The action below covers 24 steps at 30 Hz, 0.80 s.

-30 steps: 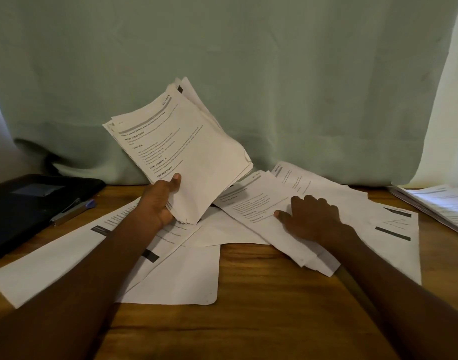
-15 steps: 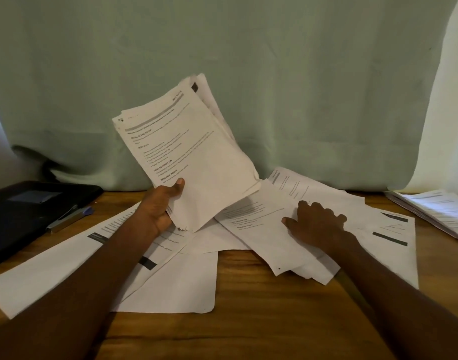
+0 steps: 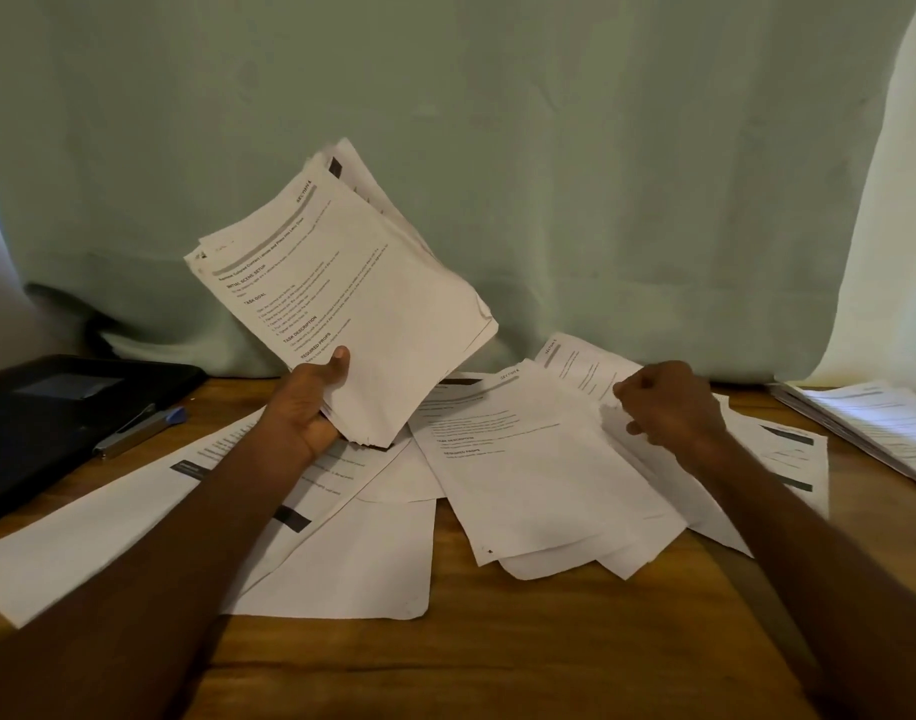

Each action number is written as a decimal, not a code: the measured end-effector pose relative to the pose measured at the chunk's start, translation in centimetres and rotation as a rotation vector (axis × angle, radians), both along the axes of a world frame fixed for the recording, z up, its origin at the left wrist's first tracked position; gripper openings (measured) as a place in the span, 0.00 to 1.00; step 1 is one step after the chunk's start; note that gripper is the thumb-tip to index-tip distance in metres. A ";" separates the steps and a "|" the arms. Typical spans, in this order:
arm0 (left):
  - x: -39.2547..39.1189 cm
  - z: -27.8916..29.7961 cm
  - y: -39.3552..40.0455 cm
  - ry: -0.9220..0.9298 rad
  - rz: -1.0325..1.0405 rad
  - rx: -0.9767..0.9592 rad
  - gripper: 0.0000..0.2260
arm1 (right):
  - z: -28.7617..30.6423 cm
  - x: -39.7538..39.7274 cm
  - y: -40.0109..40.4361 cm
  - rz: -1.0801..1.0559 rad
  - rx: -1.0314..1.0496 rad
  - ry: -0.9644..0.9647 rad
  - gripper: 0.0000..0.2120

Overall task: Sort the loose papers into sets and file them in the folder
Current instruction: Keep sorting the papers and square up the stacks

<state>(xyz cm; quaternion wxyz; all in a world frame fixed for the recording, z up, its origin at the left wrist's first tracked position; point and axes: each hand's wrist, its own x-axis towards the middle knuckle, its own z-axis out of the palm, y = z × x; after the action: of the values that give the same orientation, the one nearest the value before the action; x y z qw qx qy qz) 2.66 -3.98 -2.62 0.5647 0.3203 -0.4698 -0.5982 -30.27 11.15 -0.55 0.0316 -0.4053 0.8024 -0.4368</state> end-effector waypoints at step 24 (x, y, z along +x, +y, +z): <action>0.4 -0.1 -0.3 -0.002 0.030 0.083 0.05 | -3.0 0.3 -1.3 0.009 0.311 0.250 0.20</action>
<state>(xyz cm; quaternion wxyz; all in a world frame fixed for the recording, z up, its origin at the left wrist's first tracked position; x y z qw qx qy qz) 3.05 -4.27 -2.72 0.5593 0.3511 -0.4402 -0.6084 -29.98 9.89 -3.50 -0.0040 -0.4502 0.8561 -0.2539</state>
